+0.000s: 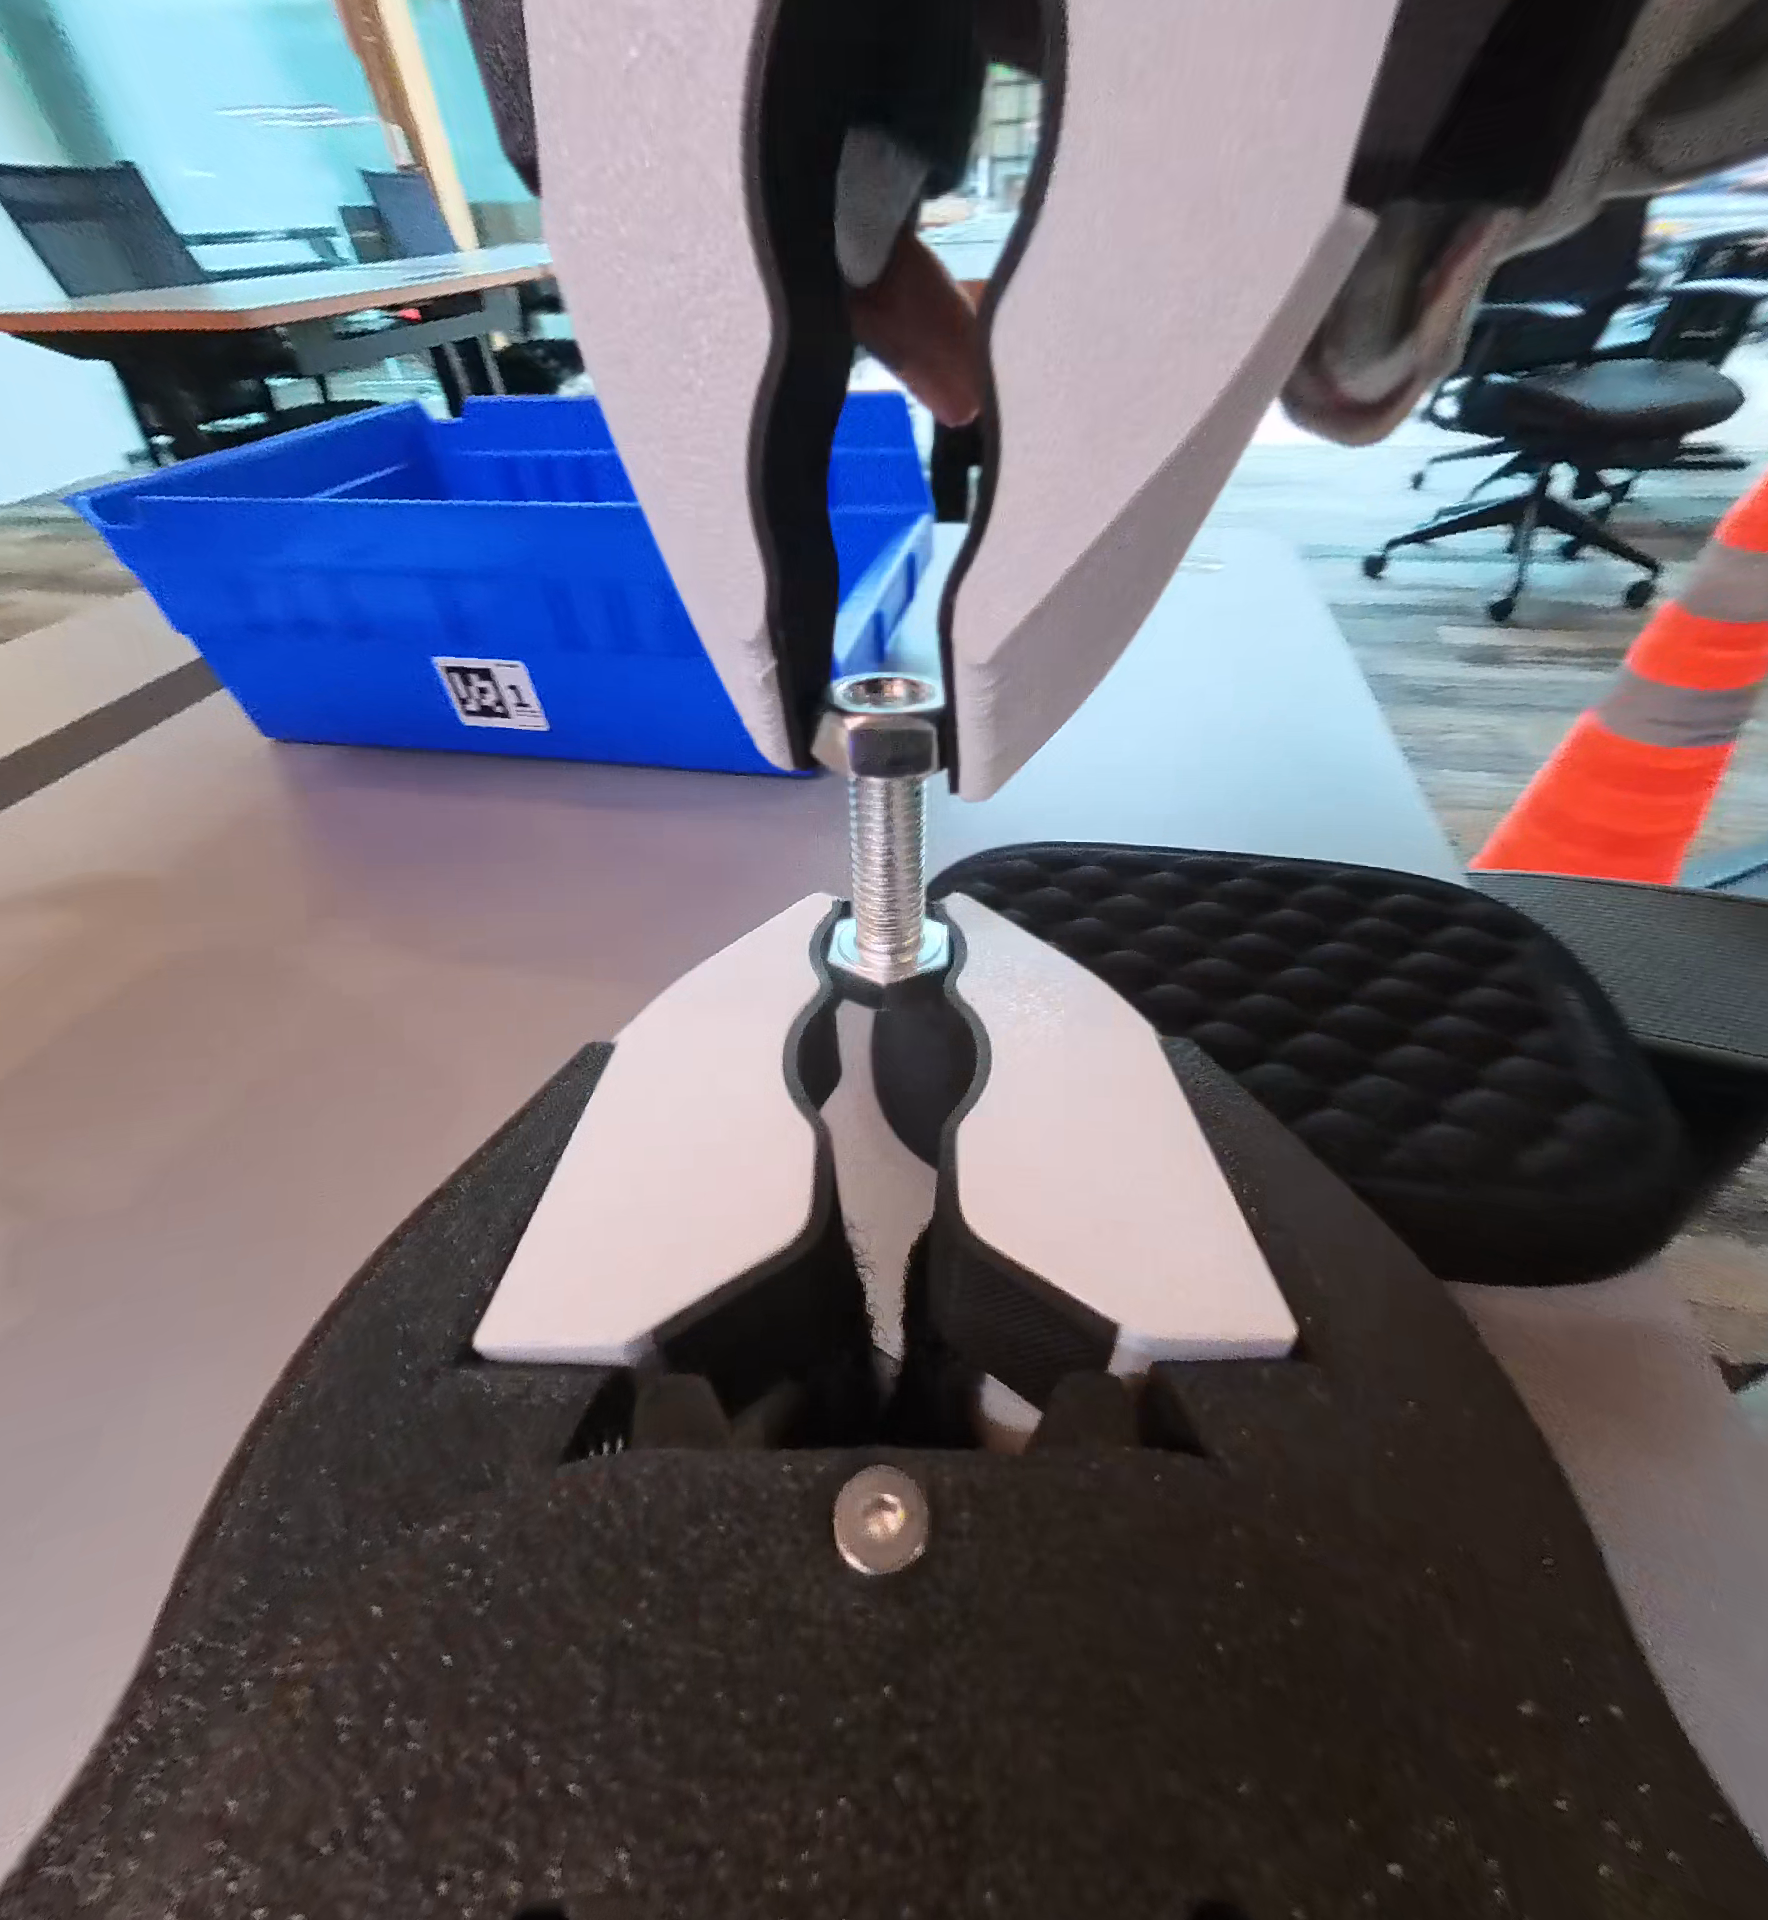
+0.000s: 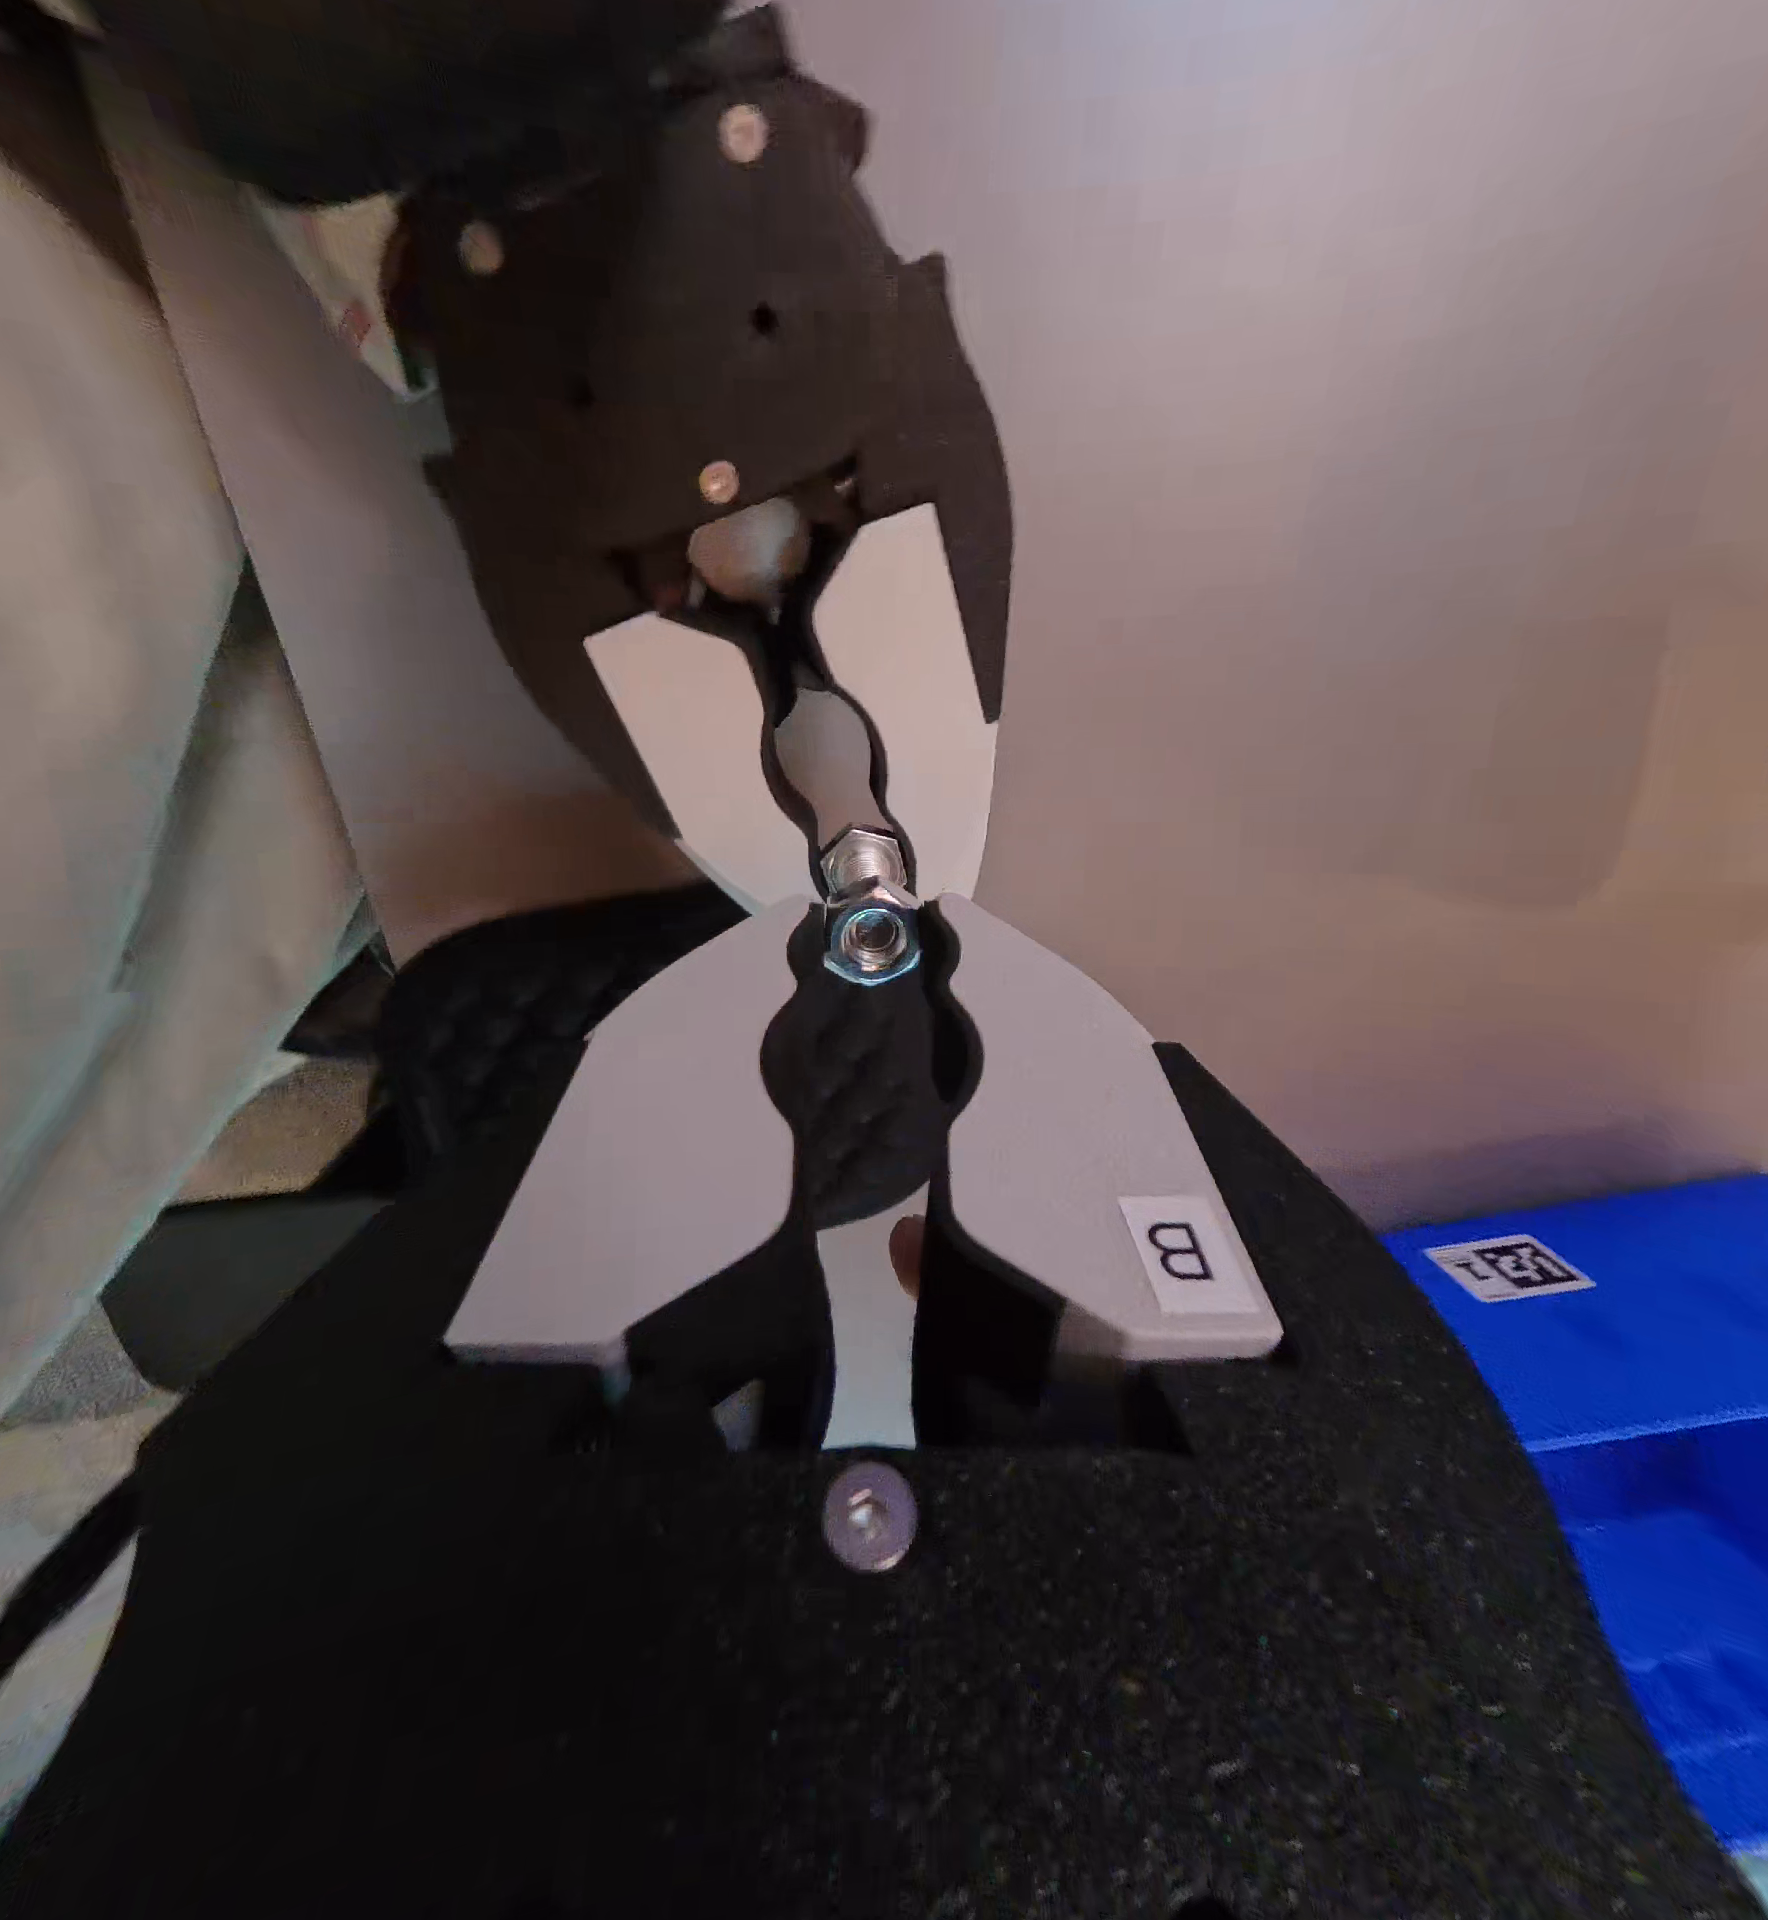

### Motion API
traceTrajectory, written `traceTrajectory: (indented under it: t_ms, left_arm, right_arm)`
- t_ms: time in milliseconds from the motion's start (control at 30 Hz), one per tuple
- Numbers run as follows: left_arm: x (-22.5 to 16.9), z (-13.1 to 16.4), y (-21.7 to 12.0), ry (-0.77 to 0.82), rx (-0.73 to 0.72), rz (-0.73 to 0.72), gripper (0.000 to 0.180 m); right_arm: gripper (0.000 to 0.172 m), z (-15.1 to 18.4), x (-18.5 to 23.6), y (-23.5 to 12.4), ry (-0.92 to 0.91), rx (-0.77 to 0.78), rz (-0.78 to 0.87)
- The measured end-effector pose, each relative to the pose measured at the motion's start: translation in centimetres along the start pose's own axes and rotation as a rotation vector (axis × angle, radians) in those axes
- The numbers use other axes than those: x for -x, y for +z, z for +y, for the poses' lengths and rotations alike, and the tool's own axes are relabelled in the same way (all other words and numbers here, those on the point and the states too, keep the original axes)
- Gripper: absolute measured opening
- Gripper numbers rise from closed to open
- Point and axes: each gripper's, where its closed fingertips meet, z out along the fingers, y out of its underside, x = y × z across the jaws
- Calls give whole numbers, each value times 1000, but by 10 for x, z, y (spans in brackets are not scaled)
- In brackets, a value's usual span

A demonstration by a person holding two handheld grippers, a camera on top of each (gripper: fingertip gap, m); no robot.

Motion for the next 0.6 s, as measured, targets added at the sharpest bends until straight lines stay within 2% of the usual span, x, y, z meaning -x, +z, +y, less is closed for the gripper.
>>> traceTrajectory:
  t_ms: [100, 167, 200, 333, 400, 600]
  left_arm:
    - [-1, -1, 0, -2, -11, 17, 14]
    - [-8, -6, -2, -13, -48, 96, 14]
    - [-11, -7, -3, -20, -59, 140, 14]
    - [-33, -12, -13, 2, -113, 381, 14]
    - [-40, -13, -18, -3, -123, 459, 14]
    - [-50, -11, -22, 19, -112, 541, 14]
  right_arm:
    - [18, -3, 0, 0, -10, -30, 17]
    - [36, -9, 2, -3, -126, -55, 1]
    - [39, -11, 7, -6, -213, -72, -33]
    - [41, -15, 29, -22, -641, -114, -182]
    - [38, -17, 34, -23, -793, -113, -215]
    - [29, -16, 36, -14, -980, -21, -305]
